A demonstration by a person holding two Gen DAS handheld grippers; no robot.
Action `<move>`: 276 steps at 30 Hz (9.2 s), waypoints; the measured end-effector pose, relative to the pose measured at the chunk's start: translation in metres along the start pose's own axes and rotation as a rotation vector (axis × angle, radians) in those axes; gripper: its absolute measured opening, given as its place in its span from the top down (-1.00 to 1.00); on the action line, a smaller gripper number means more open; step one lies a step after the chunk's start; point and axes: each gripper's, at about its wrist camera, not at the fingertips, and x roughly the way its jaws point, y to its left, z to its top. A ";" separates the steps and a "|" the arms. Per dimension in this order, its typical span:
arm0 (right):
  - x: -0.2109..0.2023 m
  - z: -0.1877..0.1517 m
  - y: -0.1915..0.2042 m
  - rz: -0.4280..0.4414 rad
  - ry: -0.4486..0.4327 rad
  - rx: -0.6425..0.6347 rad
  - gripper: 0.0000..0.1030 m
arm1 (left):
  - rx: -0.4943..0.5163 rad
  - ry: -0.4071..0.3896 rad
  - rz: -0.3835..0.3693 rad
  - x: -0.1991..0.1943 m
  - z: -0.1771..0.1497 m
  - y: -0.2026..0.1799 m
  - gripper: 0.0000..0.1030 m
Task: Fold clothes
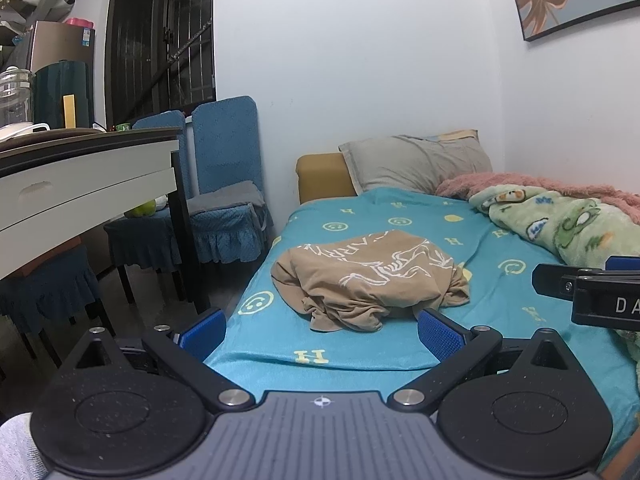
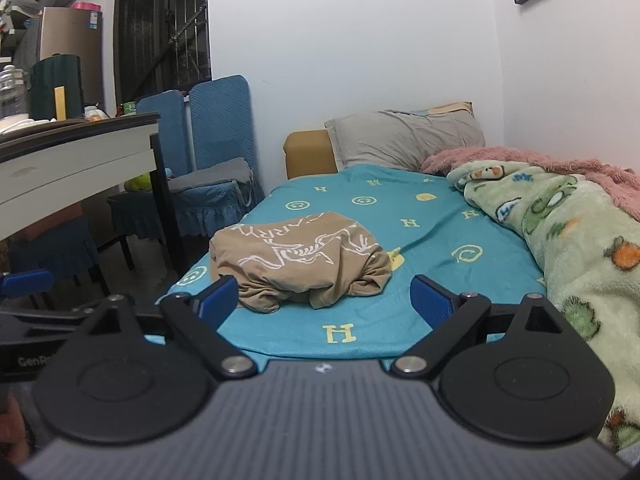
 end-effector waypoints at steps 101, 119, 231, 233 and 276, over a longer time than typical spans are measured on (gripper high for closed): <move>0.168 -0.007 0.019 0.173 0.230 -0.123 -0.81 | -0.294 -0.131 -0.162 0.132 0.068 0.091 0.90; 0.301 -0.018 -0.044 -0.058 0.278 -0.201 -0.47 | -0.387 0.189 0.144 0.295 0.047 0.124 0.79; 0.211 0.028 -0.115 0.165 0.343 0.552 0.11 | -0.036 0.101 -0.342 0.279 0.076 0.040 0.69; 0.210 0.030 -0.116 0.179 0.304 0.556 -0.63 | -0.116 0.172 -0.341 0.304 0.077 0.054 0.68; 0.260 0.013 -0.152 -0.023 0.664 0.338 -0.71 | -0.190 0.209 -0.462 0.301 0.080 0.050 0.68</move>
